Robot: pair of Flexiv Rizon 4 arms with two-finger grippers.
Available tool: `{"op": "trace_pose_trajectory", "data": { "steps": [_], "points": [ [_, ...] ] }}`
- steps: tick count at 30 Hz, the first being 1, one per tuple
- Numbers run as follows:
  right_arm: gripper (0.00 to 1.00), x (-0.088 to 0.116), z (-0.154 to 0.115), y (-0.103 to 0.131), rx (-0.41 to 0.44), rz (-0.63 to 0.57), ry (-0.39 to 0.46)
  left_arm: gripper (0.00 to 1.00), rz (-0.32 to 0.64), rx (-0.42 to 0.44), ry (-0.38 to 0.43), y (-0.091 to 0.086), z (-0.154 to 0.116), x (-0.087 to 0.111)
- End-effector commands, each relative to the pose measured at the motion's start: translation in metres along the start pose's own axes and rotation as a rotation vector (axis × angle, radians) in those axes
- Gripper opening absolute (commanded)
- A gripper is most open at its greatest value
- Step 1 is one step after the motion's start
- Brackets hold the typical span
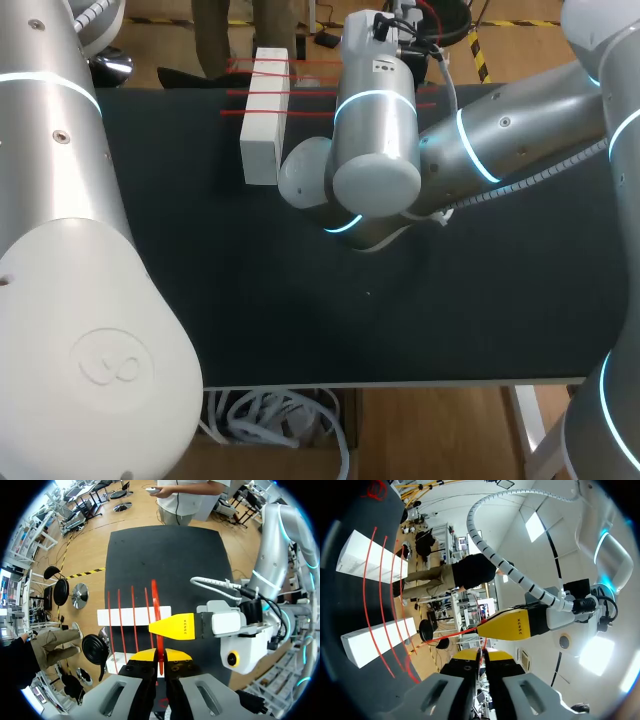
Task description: Grab the tape and strap the tape.
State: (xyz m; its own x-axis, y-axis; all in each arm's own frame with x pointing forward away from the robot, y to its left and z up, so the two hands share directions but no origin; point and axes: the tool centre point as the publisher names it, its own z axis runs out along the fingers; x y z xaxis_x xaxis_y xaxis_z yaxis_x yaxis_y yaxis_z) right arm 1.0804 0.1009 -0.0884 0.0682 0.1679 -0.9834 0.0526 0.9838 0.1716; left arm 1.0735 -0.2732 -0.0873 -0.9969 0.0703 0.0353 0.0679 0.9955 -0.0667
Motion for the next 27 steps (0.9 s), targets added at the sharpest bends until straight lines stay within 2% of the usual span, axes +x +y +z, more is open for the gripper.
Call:
{"op": "trace_pose_trajectory", "data": {
  "steps": [1,2,3,4,7,9,12,14,17,21,23,27],
  "points": [
    [0.41,-0.004,0.0,-0.002,-0.001,0.0,0.005,0.0,-0.001,-0.007,0.004,-0.002,-0.002,-0.002],
    [0.65,-0.004,0.0,-0.002,0.004,-0.002,0.005,0.0,-0.001,-0.007,0.004,-0.002,-0.002,-0.002],
    [0.77,-0.004,0.0,-0.002,0.005,-0.001,0.006,0.0,-0.001,-0.007,0.004,-0.002,-0.002,-0.002],
    [0.78,-0.005,-0.001,-0.003,0.006,0.0,0.006,0.0,-0.001,-0.007,0.004,-0.002,-0.002,-0.002],
    [0.71,-0.004,-0.003,-0.005,0.007,0.0,0.007,0.0,-0.001,-0.007,0.004,-0.002,-0.002,-0.002],
    [0.71,-0.005,-0.004,-0.006,0.008,0.001,0.008,0.0,-0.001,-0.007,0.004,-0.002,-0.002,-0.002],
    [0.55,-0.006,-0.007,-0.009,0.004,0.006,0.01,0.0,-0.001,-0.007,0.004,-0.002,-0.002,-0.002],
    [0.58,-0.008,-0.011,-0.01,-0.01,0.013,0.012,0.0,-0.001,-0.007,0.004,-0.002,-0.002,-0.002],
    [0.55,-0.009,-0.018,-0.012,-0.032,0.019,0.023,0.0,-0.001,-0.007,0.004,-0.002,-0.002,-0.002],
    [0.63,-0.01,-0.027,-0.017,-0.059,0.037,0.042,0.0,-0.001,-0.007,0.004,-0.002,-0.002,-0.002],
    [0.55,-0.01,-0.032,-0.019,-0.078,0.044,0.054,0.0,-0.001,-0.007,0.004,-0.002,-0.002,-0.002],
    [0.54,-0.011,-0.045,-0.023,-0.126,0.058,0.081,0.0,-0.001,-0.007,0.004,-0.002,-0.002,-0.002]
  ]
}}
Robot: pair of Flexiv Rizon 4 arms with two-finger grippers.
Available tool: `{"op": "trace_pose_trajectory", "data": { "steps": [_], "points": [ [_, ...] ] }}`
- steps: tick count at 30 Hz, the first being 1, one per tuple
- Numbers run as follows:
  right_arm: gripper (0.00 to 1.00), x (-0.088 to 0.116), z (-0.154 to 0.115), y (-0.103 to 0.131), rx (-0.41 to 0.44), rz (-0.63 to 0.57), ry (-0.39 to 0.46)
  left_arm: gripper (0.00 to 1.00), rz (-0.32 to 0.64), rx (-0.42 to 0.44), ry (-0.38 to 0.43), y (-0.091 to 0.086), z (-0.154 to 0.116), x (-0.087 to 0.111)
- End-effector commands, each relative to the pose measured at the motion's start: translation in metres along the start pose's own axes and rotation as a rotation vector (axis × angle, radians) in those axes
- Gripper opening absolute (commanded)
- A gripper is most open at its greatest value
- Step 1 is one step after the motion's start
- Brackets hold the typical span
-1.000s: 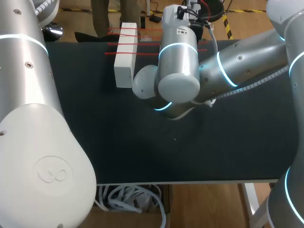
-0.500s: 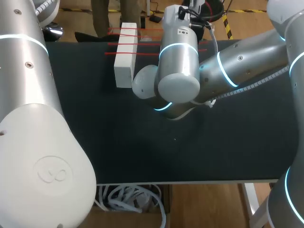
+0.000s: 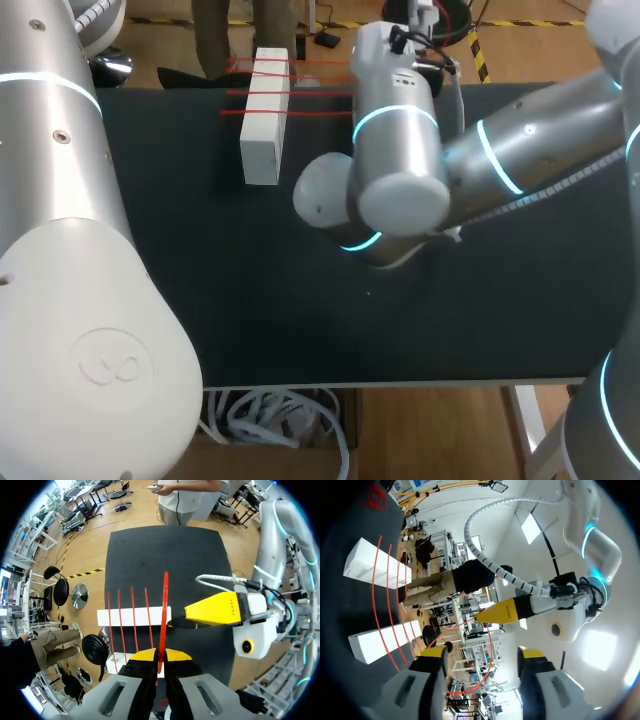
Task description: Grab the tape and strap the tape.
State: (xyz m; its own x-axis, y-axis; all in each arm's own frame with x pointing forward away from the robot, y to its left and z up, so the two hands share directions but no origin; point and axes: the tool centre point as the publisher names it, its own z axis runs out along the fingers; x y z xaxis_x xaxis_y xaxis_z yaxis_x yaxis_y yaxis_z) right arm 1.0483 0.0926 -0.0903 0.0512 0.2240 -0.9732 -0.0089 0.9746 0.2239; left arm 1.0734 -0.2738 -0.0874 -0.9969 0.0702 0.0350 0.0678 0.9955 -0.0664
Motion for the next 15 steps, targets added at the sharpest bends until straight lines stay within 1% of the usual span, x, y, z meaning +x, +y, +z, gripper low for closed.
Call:
{"op": "trace_pose_trajectory", "data": {
  "steps": [1,3,4,5,6,7,10,12,14,15],
  "points": [
    [0.55,-0.009,-0.017,-0.013,-0.074,0.005,0.069,0.0,-0.001,-0.006,0.005,-0.001,-0.002,-0.002],
    [0.57,-0.006,-0.023,-0.019,-0.095,0.002,0.094,0.0,-0.001,-0.006,0.005,-0.001,-0.002,-0.002],
    [0.6,-0.004,-0.023,-0.025,-0.098,-0.003,0.101,0.0,-0.001,-0.006,0.005,-0.001,-0.002,-0.002],
    [0.6,-0.001,-0.024,-0.031,-0.094,0.001,0.115,0.0,-0.001,-0.006,0.005,-0.001,-0.002,-0.002],
    [0.53,-0.001,-0.027,-0.036,-0.096,-0.004,0.123,0.0,-0.001,-0.006,0.005,-0.001,-0.002,-0.002],
    [0.49,-0.001,-0.029,-0.041,-0.104,-0.011,0.127,0.0,-0.001,-0.006,0.005,-0.001,-0.002,-0.002],
    [0.49,0.0,-0.035,-0.056,-0.118,-0.019,0.146,0.0,-0.001,-0.006,0.005,-0.001,-0.002,-0.002],
    [0.56,0.0,-0.037,-0.07,-0.12,-0.016,0.156,0.0,-0.001,-0.006,0.005,-0.001,-0.002,-0.002],
    [0.53,0.0,-0.037,-0.082,-0.124,-0.018,0.164,0.0,-0.001,-0.006,0.005,-0.001,-0.002,-0.002],
    [0.53,0.0,-0.037,-0.088,-0.126,-0.019,0.166,0.0,-0.001,-0.006,0.005,-0.001,-0.002,-0.002]
  ]
}}
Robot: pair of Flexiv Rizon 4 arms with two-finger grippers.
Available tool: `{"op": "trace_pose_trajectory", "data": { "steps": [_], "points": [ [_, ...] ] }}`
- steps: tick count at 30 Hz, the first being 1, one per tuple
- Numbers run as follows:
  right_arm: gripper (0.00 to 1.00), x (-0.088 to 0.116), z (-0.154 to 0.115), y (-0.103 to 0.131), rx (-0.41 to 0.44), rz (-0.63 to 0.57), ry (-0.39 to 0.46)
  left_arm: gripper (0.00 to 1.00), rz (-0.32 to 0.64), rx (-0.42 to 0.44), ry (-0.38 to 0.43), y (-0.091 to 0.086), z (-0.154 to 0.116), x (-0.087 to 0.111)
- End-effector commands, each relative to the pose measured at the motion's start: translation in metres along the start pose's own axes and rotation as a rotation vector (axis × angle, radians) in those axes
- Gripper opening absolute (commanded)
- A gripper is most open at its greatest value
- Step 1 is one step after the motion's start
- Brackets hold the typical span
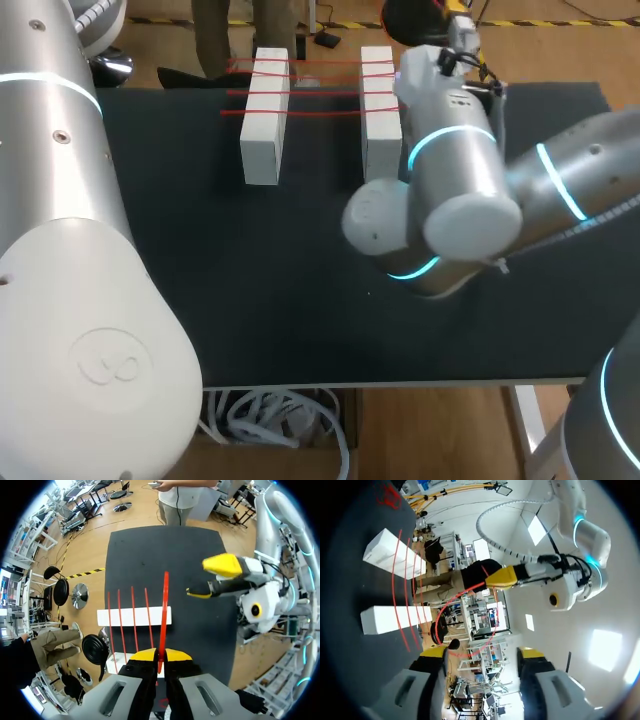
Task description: Grab the tape and strap the tape.
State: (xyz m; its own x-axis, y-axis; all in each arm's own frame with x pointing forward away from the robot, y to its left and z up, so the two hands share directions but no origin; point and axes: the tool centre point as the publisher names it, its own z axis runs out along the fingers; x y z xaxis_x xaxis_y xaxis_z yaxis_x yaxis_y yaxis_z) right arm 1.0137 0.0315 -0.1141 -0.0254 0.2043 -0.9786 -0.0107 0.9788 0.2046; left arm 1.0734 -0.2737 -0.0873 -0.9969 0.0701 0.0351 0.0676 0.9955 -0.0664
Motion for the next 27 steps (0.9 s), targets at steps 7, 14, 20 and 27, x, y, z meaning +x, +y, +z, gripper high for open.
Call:
{"op": "trace_pose_trajectory", "data": {
  "steps": [7,14,20,27],
  "points": [
    [0.57,-0.008,0.01,-0.066,-0.097,-0.003,0.088,0.0,-0.001,-0.006,0.005,-0.001,-0.002,-0.002],
    [1.0,-0.005,0.027,-0.085,-0.111,0.041,0.081,0.0,-0.001,-0.006,0.005,-0.001,-0.002,-0.002],
    [1.0,-0.005,0.027,-0.085,-0.111,0.041,0.081,0.0,-0.001,-0.006,0.005,-0.001,-0.002,-0.002],
    [1.0,-0.005,0.027,-0.085,-0.111,0.041,0.081,0.0,-0.001,-0.006,0.005,-0.001,-0.002,-0.002]
  ]
}}
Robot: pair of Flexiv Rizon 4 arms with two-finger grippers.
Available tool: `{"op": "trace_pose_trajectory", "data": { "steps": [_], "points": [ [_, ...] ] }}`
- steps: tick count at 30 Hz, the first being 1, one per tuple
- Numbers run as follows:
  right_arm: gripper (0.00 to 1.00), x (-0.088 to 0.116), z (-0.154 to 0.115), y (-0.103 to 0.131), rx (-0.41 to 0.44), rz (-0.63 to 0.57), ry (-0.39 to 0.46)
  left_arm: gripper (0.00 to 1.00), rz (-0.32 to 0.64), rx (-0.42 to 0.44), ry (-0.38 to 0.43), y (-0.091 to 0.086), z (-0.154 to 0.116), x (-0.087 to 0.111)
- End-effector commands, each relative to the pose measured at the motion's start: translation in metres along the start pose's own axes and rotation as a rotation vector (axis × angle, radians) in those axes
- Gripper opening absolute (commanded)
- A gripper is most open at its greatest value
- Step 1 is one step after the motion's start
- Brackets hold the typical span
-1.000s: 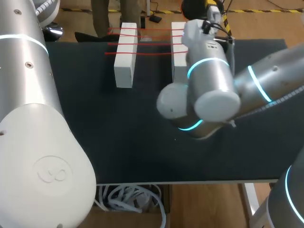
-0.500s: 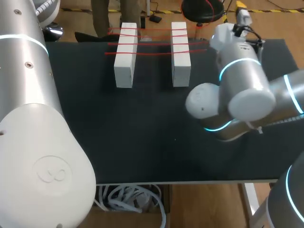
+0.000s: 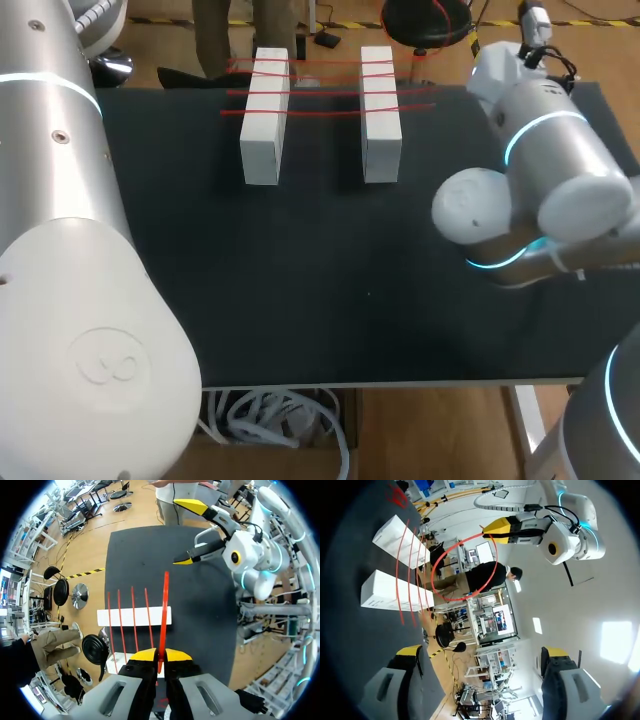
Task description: Grab the tape and strap the tape.
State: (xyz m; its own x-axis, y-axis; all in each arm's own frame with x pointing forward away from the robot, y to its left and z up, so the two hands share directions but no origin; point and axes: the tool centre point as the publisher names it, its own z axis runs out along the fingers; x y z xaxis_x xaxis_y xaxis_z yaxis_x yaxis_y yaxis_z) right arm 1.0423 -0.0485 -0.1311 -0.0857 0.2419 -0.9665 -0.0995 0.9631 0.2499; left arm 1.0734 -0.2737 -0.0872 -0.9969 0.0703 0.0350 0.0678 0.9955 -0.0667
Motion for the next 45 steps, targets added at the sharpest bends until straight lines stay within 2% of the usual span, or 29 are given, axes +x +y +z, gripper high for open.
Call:
{"op": "trace_pose_trajectory", "data": {
  "steps": [1,3,5,9,14,15,17,18,19,22,26,34,36,38,45],
  "points": [
    [1.0,-0.005,-0.002,-0.003,-0.019,-0.001,0.024,0.0,0.008,-0.027,-0.004,0.002,-0.004,-0.002],
    [1.0,-0.005,-0.002,-0.003,-0.019,-0.001,0.024,0.0,-0.04,-0.08,-0.018,0.014,-0.01,-0.003],
    [1.0,-0.005,-0.002,-0.003,-0.019,-0.001,0.024,0.0,-0.098,-0.094,-0.036,0.037,-0.016,-0.003],
    [1.0,-0.005,-0.002,-0.003,-0.019,-0.001,0.024,0.0,-0.261,-0.164,-0.036,0.1,-0.023,0.005],
    [1.0,-0.005,-0.002,-0.003,-0.019,-0.001,0.024,0.0,-0.443,-0.26,-0.035,0.183,-0.035,0.026],
    [1.0,-0.005,-0.002,-0.003,-0.019,-0.001,0.024,0.0,-0.477,-0.304,-0.017,0.199,-0.032,0.031],
    [1.0,-0.005,-0.002,-0.003,-0.019,-0.001,0.024,0.0,-0.553,-0.289,0.017,0.232,-0.026,0.041],
    [1.0,-0.005,-0.002,-0.003,-0.019,-0.001,0.024,0.0,-0.577,-0.325,0.035,0.247,-0.024,0.046],
    [1.0,-0.005,-0.002,-0.003,-0.019,-0.001,0.024,0.0,-0.612,-0.323,0.05,0.261,-0.022,0.051],
    [1.0,-0.005,-0.002,-0.003,-0.019,-0.001,0.024,0.0,-0.695,-0.325,0.084,0.298,-0.017,0.065],
    [1.0,-0.005,-0.002,-0.003,-0.019,-0.001,0.024,0.0,-0.771,-0.311,0.13,0.336,-0.007,0.081],
    [1.0,-0.005,-0.002,-0.003,-0.019,-0.001,0.024,0.0,-0.877,-0.288,0.167,0.384,-0.003,0.097],
    [1.0,-0.005,-0.002,-0.003,-0.019,-0.001,0.024,0.0,-0.888,-0.276,0.181,0.39,0.0,0.097],
    [1.0,-0.005,-0.002,-0.003,-0.019,-0.001,0.024,1.0,-0.888,-0.276,0.181,0.39,0.0,0.097],
    [1.0,-0.005,-0.002,-0.003,-0.019,-0.001,0.024,1.0,-0.888,-0.276,0.181,0.39,0.0,0.097]
  ]
}}
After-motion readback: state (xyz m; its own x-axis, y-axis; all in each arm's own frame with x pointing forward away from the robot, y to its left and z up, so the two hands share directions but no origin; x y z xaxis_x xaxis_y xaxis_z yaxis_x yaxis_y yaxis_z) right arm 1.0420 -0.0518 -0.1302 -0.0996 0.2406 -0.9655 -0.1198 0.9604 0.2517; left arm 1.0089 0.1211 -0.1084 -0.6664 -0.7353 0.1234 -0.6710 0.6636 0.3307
